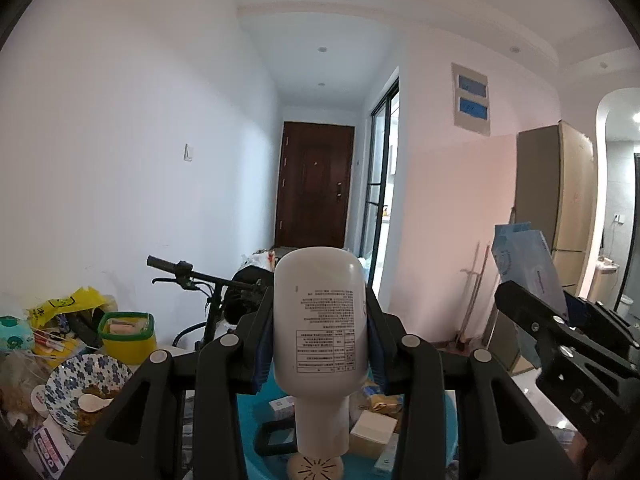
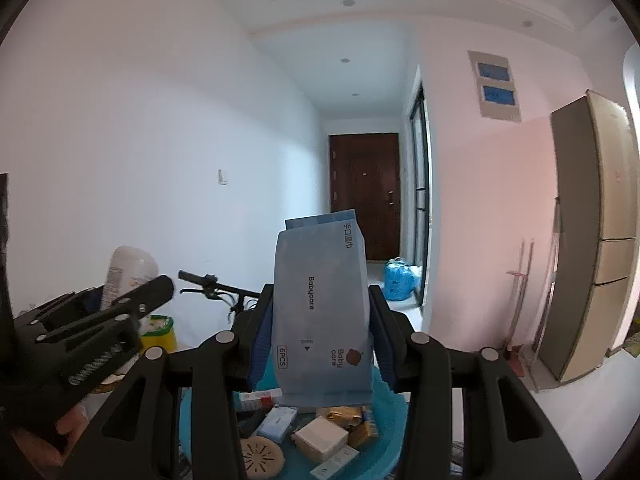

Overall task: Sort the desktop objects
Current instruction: 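Carry the bottle with left tool while right tool carries wipes over the teal basin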

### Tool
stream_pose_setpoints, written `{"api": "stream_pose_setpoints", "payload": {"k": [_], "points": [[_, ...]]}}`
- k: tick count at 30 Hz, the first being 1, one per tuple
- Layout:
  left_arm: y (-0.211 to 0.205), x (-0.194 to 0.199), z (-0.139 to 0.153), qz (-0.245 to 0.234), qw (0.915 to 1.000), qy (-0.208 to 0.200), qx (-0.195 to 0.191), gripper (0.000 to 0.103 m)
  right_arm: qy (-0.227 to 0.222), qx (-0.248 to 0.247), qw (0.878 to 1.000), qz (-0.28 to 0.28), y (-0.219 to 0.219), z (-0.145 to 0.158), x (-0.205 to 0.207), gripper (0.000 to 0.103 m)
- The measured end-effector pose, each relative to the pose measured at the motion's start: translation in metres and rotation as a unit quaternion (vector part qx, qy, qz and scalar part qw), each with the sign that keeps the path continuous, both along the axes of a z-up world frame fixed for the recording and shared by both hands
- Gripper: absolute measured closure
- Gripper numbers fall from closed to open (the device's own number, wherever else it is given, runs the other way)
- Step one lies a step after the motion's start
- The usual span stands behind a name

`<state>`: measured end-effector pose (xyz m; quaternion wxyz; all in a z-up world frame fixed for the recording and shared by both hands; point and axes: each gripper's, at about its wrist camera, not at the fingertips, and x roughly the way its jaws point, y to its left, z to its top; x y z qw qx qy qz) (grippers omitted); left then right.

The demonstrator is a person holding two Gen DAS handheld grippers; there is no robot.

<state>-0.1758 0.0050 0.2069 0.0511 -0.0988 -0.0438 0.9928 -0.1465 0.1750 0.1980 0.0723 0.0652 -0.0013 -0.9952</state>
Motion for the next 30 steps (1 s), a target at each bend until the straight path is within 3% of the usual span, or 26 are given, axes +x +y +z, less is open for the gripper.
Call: {"api": "stream_pose_setpoints", "payload": {"k": [6,9,14,30], "points": [[0.001,-0.035,-0.018,-0.014,0.9992,-0.037,-0.004,0.062,-0.026,0.018,0.999,-0.028,0.0,-0.013,-0.027,0.06],[-0.001,-0.053,-0.029,0.003,0.9982,-0.06,0.0,0.062,-0.04,0.03,0.998,-0.05,0.004,-0.018,-0.039,0.06],[0.003,-0.079,-0.049,0.019,0.9949,-0.098,-0.014,0.062,-0.076,0.024,0.996,-0.042,0.01,-0.028,-0.057,0.06],[0.021,-0.146,-0.122,0.013,0.9711,-0.236,-0.032,0.062,-0.211,0.033,0.977,-0.029,0.007,-0.09,-0.12,0.06]]}}
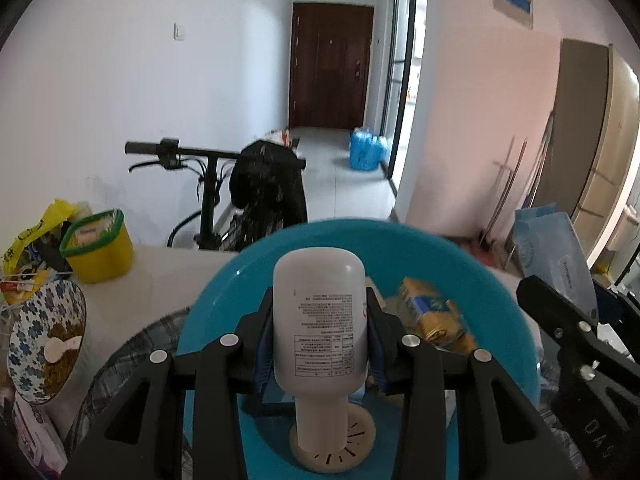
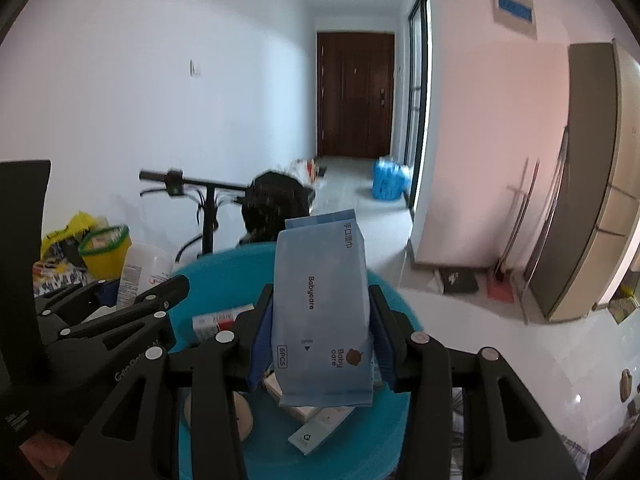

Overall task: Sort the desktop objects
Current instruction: 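Carry the bottle with left tool while right tool carries wipes over the teal basin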

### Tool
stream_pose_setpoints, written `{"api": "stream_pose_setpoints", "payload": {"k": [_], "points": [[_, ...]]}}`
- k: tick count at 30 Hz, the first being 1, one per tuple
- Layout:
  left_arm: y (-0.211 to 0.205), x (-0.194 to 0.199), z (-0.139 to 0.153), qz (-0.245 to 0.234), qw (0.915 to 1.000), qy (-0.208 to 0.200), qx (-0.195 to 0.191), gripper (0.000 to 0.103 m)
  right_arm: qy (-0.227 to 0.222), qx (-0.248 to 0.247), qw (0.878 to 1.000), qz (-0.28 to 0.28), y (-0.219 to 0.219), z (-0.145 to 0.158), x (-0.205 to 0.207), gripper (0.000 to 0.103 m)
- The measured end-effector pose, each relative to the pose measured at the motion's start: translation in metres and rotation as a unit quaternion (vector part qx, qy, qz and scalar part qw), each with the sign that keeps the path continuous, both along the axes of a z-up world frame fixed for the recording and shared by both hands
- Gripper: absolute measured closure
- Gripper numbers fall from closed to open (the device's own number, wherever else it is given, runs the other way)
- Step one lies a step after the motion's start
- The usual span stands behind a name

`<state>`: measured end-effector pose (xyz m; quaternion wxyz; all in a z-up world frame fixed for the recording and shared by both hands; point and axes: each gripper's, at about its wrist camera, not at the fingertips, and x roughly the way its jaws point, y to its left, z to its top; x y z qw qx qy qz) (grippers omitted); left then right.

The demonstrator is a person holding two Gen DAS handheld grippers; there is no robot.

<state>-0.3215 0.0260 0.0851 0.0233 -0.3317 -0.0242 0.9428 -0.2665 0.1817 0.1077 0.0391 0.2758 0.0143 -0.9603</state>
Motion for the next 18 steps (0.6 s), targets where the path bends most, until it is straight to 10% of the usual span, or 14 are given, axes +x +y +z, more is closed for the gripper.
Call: {"api": "stream_pose_setpoints", "payload": {"k": [18], "points": [[-0.008,-0.045,-0.063,-0.059,0.9782,-0.174,0.096,0.062,-0.1,-0.043,0.994,0.03,0.011,-0.043,-0.029,0.06]]}}
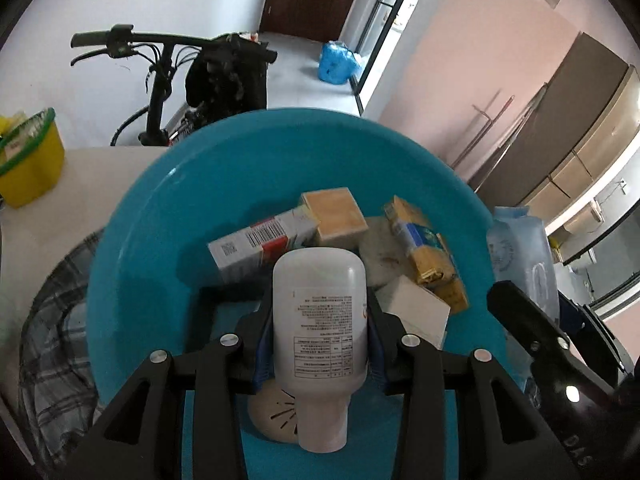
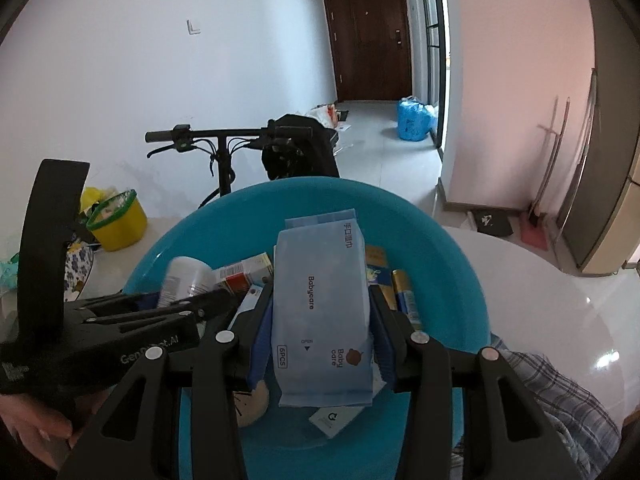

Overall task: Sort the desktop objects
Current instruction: 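Carry the bottle with left tool while right tool carries wipes over the teal basin, then open left tool to drop the bottle while right tool releases wipes into basin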

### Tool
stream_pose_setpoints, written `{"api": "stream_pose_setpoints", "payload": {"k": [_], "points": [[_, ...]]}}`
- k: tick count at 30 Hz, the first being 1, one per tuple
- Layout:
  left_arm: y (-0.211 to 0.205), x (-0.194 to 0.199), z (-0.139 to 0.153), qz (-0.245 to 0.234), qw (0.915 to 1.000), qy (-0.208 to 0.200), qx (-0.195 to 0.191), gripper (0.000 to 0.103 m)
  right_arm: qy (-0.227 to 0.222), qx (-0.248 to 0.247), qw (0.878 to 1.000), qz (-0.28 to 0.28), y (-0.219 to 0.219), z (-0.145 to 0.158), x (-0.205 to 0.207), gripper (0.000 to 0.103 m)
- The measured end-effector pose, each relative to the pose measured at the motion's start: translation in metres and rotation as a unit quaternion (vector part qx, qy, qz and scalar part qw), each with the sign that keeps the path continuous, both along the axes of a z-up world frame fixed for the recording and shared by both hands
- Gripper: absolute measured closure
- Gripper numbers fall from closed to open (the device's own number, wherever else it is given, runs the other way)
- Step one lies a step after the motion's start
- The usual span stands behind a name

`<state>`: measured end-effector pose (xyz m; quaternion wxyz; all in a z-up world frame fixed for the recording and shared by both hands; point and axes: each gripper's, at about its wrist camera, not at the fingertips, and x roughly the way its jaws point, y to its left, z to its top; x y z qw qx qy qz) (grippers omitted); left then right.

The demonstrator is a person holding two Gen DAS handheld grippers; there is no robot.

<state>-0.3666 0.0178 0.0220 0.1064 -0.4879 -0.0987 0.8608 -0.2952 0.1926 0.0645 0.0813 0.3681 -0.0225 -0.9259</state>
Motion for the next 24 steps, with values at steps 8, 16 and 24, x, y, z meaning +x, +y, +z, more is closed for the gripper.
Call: {"api": "stream_pose_setpoints", "payload": {"k": [8,16,24], "points": [[0.0,-0.005,-0.002,0.007,0.9987,-0.005,-0.05,0.062,-0.066,-0.039,0.997,0.026,0.005,-0.023,-0.014,0.06],[0.002,-0.006,-0.009,0.002,0.9988,-0.026,-0.041,0.062,-0.078,-0.035,0.996,0.011,0.012,-0.028,-0.016,0.06],[0.004,-0.008,-0.01,0.003,0.9985,-0.028,-0.047,0.062,-0.07,-0.031,0.997,0.004,0.014,-0.024,-0.016,0.06]]}}
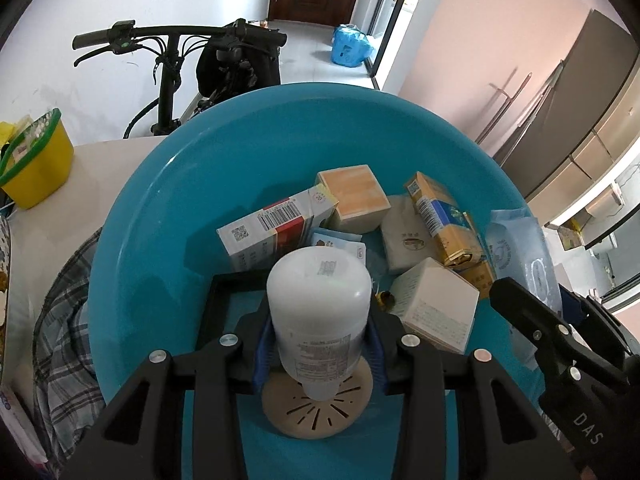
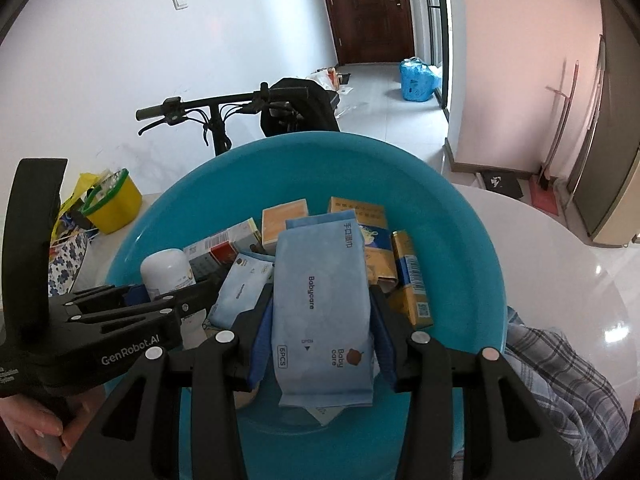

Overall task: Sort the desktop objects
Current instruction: 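Open left tool to drop the bottle while right tool releases wipes into basin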

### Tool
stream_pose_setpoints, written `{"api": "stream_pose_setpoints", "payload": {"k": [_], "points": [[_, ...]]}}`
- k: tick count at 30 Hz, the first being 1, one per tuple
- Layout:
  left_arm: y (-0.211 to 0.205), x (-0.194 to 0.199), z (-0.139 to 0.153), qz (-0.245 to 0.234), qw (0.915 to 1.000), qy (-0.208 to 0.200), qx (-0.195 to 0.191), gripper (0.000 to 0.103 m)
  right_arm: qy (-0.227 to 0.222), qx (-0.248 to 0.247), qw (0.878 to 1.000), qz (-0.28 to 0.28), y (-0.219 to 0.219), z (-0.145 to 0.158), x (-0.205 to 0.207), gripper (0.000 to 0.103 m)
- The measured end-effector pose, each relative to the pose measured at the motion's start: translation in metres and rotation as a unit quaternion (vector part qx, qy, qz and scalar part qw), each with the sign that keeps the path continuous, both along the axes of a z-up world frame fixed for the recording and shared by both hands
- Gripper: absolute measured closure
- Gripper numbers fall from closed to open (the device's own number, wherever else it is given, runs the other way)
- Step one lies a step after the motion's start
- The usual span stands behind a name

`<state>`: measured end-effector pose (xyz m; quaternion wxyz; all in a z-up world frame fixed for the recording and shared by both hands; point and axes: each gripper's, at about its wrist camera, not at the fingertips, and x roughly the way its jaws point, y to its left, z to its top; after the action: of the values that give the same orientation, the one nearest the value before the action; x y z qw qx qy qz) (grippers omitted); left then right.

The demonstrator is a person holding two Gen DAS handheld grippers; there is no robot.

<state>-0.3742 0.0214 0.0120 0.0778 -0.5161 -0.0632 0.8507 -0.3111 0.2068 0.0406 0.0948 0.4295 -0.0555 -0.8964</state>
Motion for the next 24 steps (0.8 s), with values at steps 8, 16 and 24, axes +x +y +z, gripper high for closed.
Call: {"api": "stream_pose_setpoints", "payload": {"k": [8,16,24], "points": [[-0.006,0.005,0.011,0.016,0.9992,0.036,0.0,0.026,-0.002,0.0,1.0,-0.001,0.0,0.0,0.0,0.06],[-0.011,0.011,0.027,0.03,0.9972,0.066,-0.019,0.026,-0.003,0.003,1.0,-0.003,0.0,-0.001,-0.001,0.06],[-0.014,0.009,0.029,0.039,0.9963,0.07,-0.03,0.025,-0.002,0.006,1.0,-0.004,-0.001,0.0,-0.001,0.059]]}}
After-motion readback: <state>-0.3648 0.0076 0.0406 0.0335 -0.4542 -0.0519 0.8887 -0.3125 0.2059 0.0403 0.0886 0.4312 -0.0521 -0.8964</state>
